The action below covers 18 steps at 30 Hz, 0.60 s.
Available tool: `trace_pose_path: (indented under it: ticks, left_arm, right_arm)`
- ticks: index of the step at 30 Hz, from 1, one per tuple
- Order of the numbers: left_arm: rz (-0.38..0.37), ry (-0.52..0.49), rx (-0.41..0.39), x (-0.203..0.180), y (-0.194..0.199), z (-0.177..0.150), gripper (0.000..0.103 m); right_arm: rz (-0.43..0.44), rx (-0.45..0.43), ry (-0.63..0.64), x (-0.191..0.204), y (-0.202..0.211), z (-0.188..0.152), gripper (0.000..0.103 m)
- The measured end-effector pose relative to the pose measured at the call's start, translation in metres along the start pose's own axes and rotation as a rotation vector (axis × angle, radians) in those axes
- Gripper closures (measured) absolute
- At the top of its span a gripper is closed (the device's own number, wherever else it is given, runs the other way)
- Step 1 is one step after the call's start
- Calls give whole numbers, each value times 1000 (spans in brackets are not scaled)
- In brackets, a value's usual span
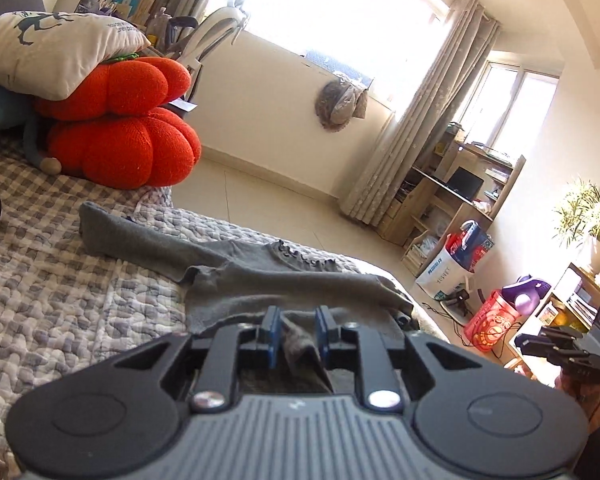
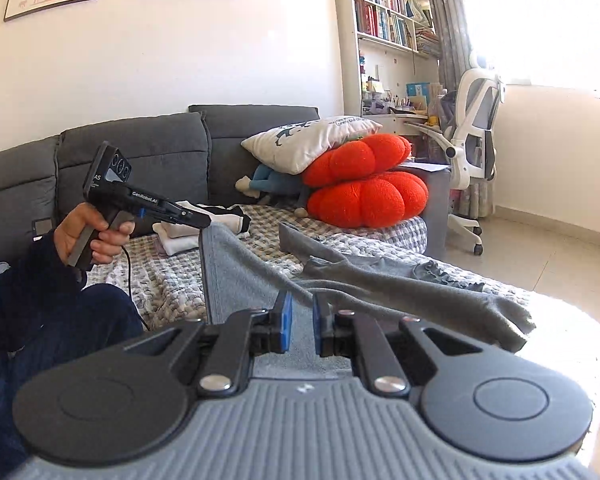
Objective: Fold clothes
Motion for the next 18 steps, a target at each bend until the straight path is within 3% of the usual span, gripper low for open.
trace_pose_path:
  ticks: [1,4,5,7,10,14,18]
  left_arm:
    - [22,5,-9,5,-2,5,63]
    - [58,18,-12,16,-17,21,60]
    - [58,11,-4,18,-25,27,57]
    - [78,-6,39,22,-53,38,52]
    - [118,-53,129,23,-103,53,52]
    - [148,-132,212,22,-164,75,52]
    - [122,-196,266,18,-220,89,43]
  right_arm:
    - [-39,19,-10,-6,-7,-3,76]
    - [-225,91,-28,-32,-31,-10,45]
    - [-286,104,-45,-41,-38,-12,42]
    - [-370,116,-142,-69,-48,-15,42]
    - [-466,113,-298,-110,-56,-17,42]
    - [-480,101,-360,-141,-71,-8,42]
    - [-485,102,-389,-174,-95,7,42]
Point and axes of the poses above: each gripper's, at about its wrist camera, not at the fingertips, and y roughly against the way its jaws point, x to its left, z to its top, the point moved 5 cm from there along -y, roughly the way its jaws point, and after that the axes turned 1 degree about z, right-handed, at the moved point
